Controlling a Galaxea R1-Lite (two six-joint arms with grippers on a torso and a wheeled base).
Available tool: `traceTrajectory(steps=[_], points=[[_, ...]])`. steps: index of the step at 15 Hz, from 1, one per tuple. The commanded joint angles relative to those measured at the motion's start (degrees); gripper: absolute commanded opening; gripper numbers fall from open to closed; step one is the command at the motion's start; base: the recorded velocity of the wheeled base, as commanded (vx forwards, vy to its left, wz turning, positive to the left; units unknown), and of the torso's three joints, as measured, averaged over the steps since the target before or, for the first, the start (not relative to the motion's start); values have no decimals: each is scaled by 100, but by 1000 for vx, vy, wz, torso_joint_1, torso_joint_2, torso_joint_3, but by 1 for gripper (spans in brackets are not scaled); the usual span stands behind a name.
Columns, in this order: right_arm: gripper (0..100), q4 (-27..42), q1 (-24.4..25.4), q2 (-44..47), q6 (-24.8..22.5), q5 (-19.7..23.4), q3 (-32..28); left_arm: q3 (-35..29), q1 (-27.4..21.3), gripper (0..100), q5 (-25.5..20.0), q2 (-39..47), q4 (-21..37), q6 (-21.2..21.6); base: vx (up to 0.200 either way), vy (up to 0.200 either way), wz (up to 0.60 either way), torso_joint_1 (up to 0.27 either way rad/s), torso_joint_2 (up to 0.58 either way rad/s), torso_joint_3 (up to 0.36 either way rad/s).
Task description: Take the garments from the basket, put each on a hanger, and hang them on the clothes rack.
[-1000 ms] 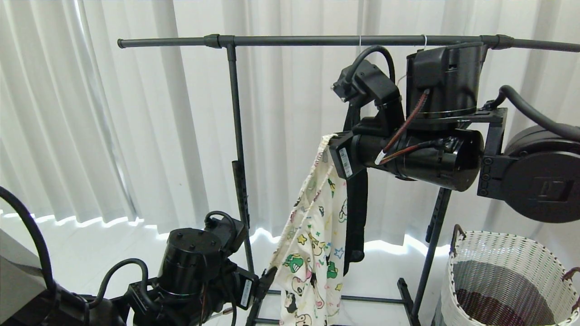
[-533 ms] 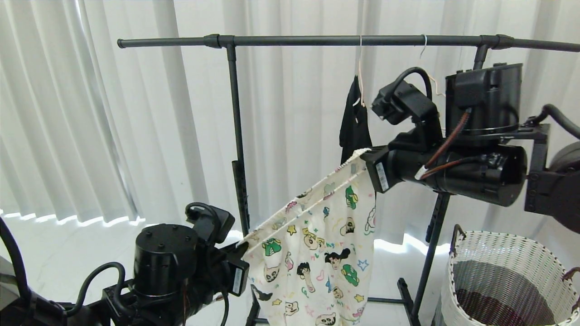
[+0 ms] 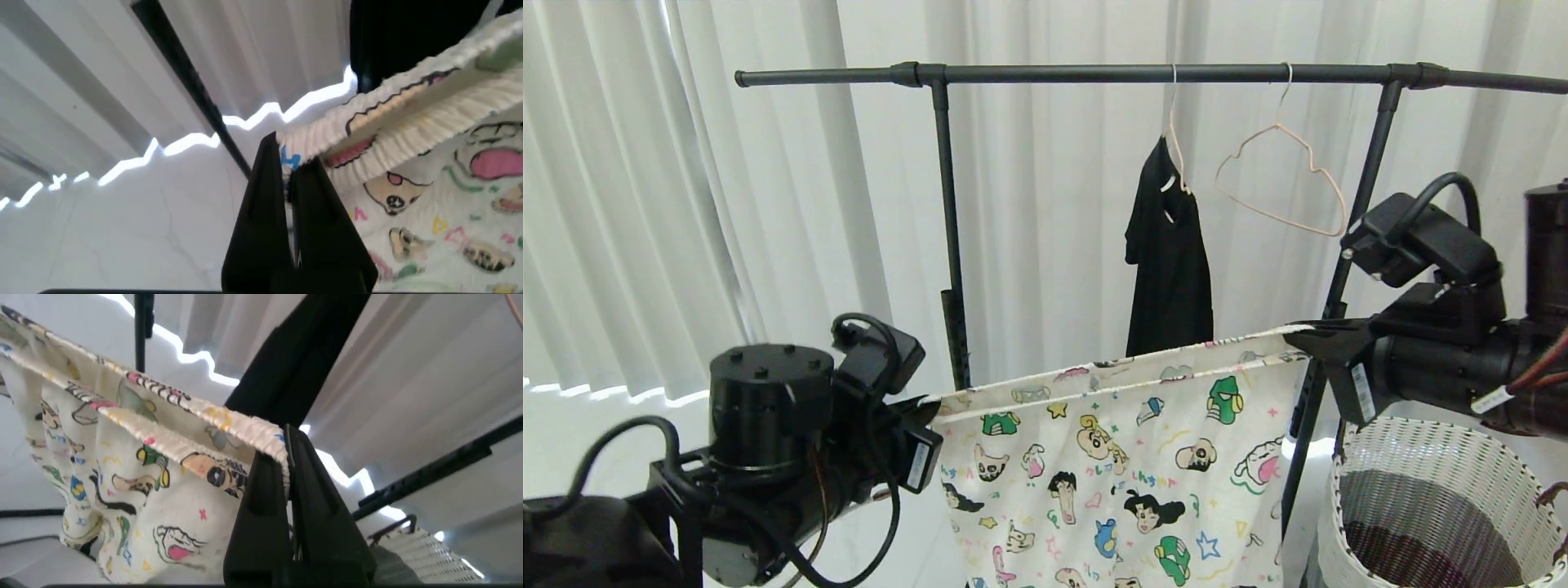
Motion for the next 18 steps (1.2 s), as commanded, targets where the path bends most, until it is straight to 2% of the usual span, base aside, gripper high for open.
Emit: traceTrajectory(steps=[1,4,5,6,7,11,13,16,18], points=[[0,17,-19,-370,-8,-10,19,-1996,-89,0,-365,-1308,2588,-493,0,0,0,0,0,0],[0,52,-27,-361,-34,-1,-367,-4448,-81,0,-1613,-1677,6060,-774,0,0,0,0,0,0],[0,148,-27,-335,-69,8,-605,-5108,-81,0,-1930,-1677,6868,-880,0,0,0,0,0,0],[0,333,-27,-326,-78,16,-798,-5345,-81,0,-2061,-1660,7097,-932,0,0,0,0,0,0],[0,834,-27,-318,-78,43,-1290,-5415,-89,0,-2079,-1660,7106,-959,0,0,0,0,0,0],[0,2038,-10,-221,-78,60,-2679,-5362,-371,0,-2070,-1880,7097,-1073,0,0,0,0,0,0],[0,2521,113,-300,-78,254,-2960,-5310,-520,0,-2044,-1915,7097,-1038,0,0,0,0,0,0],[0,3225,500,-476,-78,350,-3198,-5371,-1012,0,-1525,-1915,7044,-1029,0,0,0,0,0,0],[0,3374,632,-520,-78,368,-3233,-5362,-1241,0,-1341,-1906,6842,-1020,0,0,0,0,0,0]])
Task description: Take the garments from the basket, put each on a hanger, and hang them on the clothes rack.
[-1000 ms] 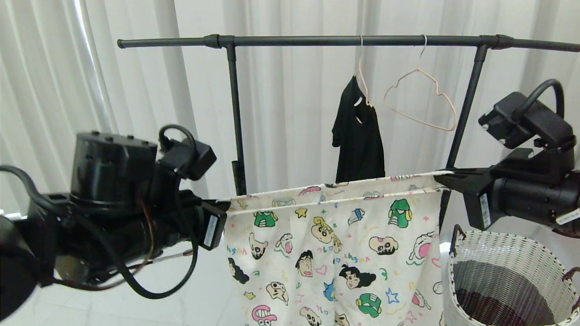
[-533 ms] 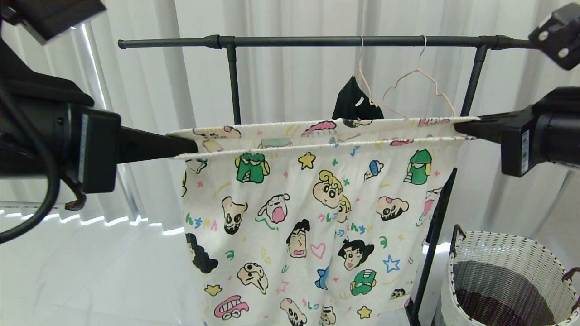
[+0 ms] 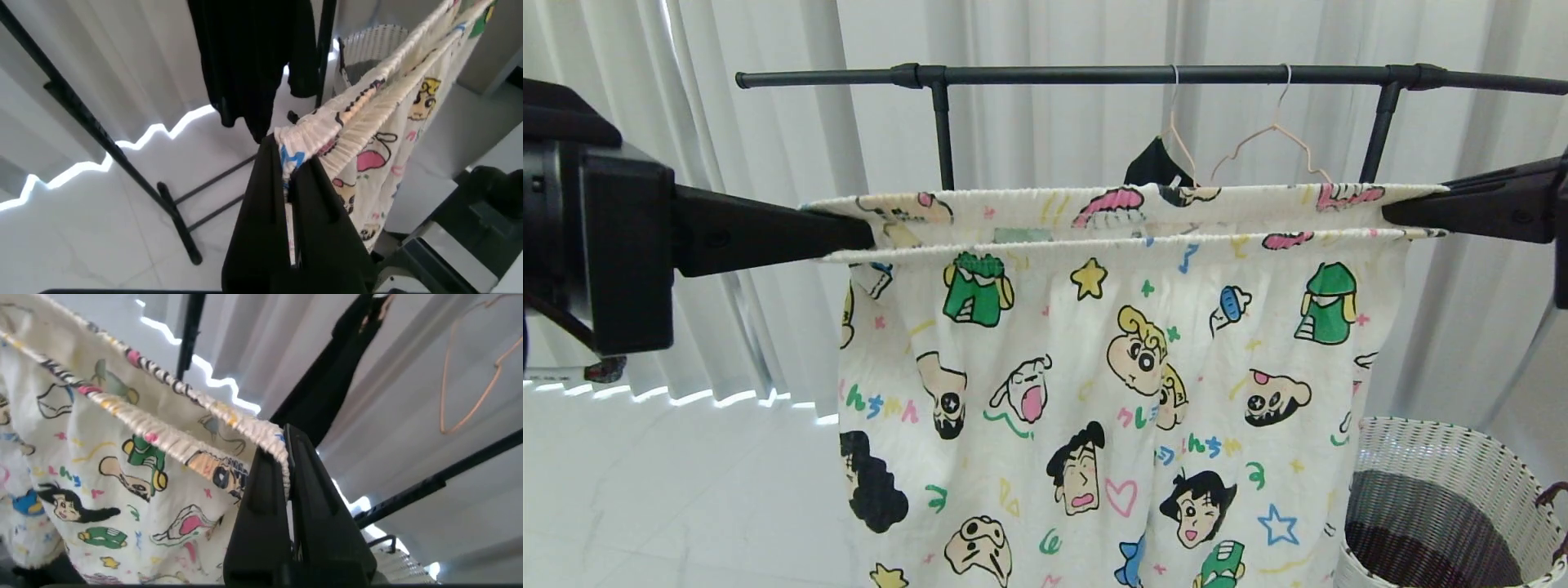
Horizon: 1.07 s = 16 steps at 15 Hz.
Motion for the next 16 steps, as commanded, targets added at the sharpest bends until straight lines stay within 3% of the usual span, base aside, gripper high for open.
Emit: traceTrajectory(steps=[1,6,9,13,16], points=[[0,7,107,-49,-1,9,-40,3,-134,0,47,9,-134,6,0,0,0,0,0,0],[0,253,98,-278,8,9,-49,143,-134,0,55,106,-318,261,0,0,0,0,0,0],[0,763,239,-550,8,53,-40,161,-134,0,64,660,-1364,296,0,0,0,0,0,0],[0,1361,1276,-743,96,62,-14,152,-134,0,64,1047,-1654,367,0,0,0,0,0,0],[0,1387,1944,-620,359,62,4,135,-134,0,55,1117,-1654,367,0,0,0,0,0,0]])
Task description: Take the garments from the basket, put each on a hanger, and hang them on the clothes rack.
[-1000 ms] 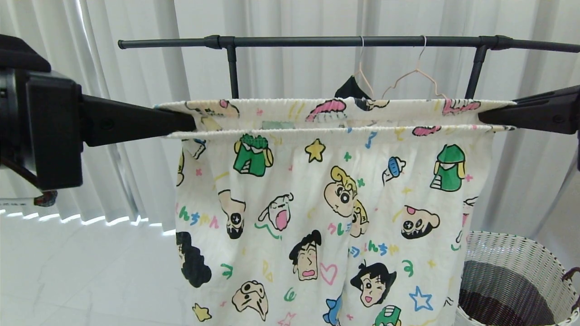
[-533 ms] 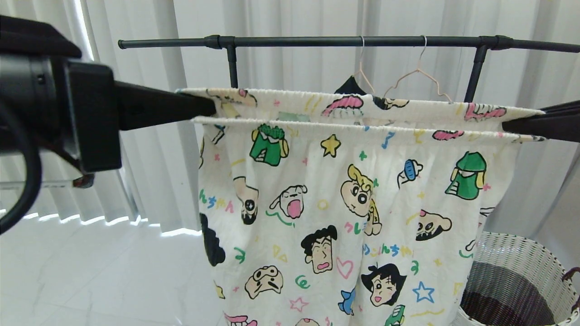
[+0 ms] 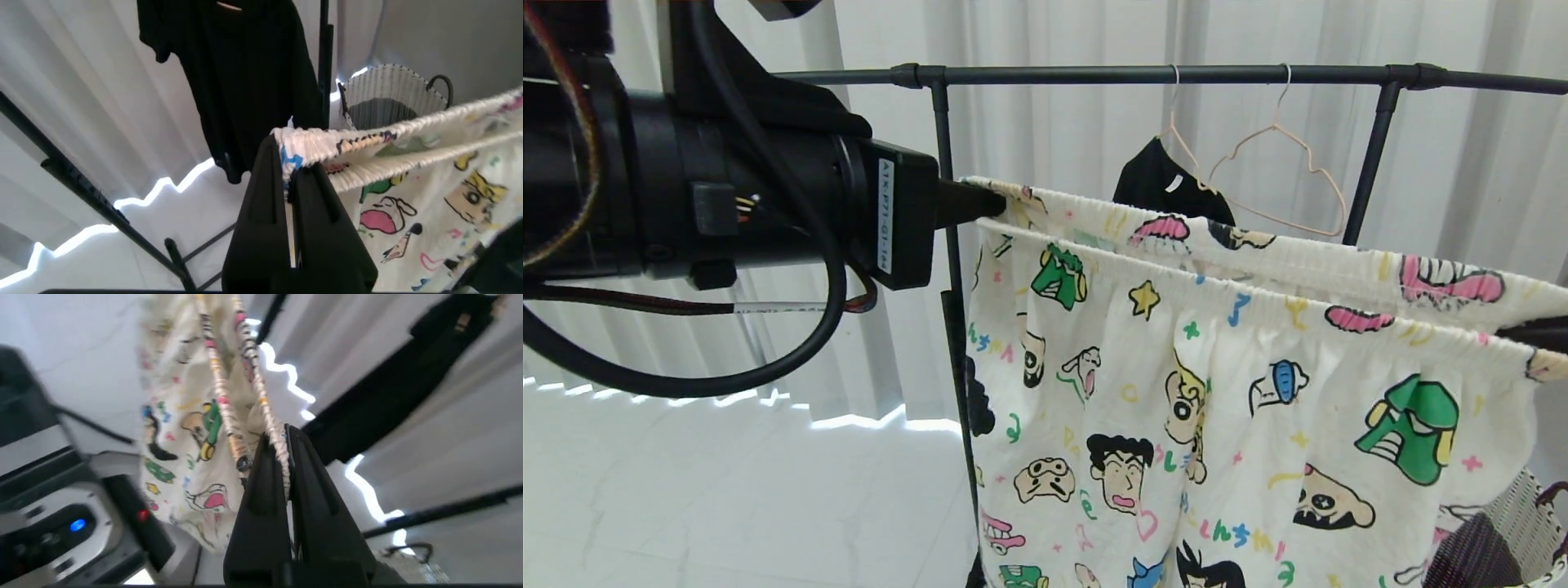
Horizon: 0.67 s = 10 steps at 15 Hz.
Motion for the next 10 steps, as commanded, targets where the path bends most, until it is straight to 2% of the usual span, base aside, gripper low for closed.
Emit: traceTrajectory(steps=[1,4,10], points=[[0,-2,333,94,60,5,-5,-3,-1,0,-4,95,-1,0,0,0,0,0,0,0],[0,-10,482,147,60,5,4,6,-1,0,-4,87,-1,0,0,0,0,0,0,0],[0,-10,473,24,68,-4,13,41,-1,0,-4,16,-1,0,0,0,0,0,0,0]])
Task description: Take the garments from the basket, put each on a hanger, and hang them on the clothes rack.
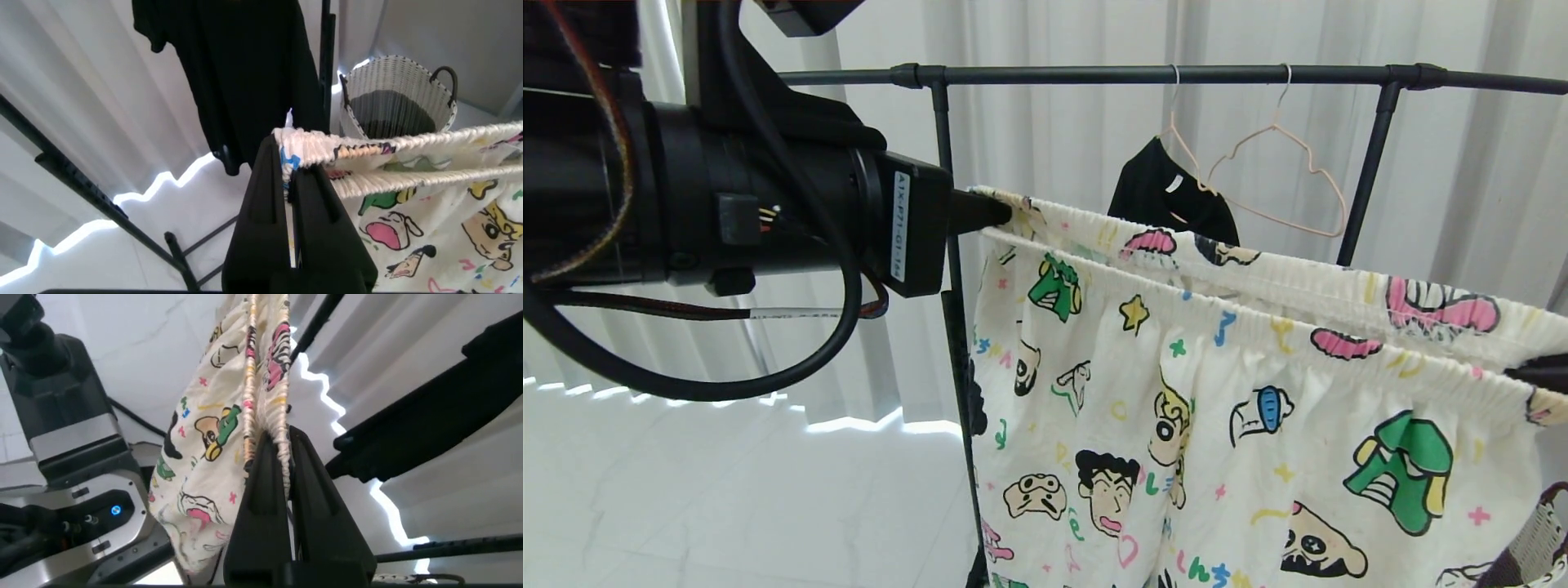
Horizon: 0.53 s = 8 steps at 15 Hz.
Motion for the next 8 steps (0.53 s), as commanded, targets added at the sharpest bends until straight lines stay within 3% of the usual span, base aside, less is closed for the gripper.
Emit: traceTrajectory(steps=[1,5,8], points=[[0,1,-84,-33,1,-43,28,57,1,0,-2,-143,-1,17,0,0,0,0,0,0],[0,-509,-1253,195,-7,-69,10,813,-139,0,7,-969,148,26,0,0,0,0,0,0],[0,-1379,-1490,600,1,-25,2,1445,-834,0,60,-1760,430,26,0,0,0,0,0,0]])
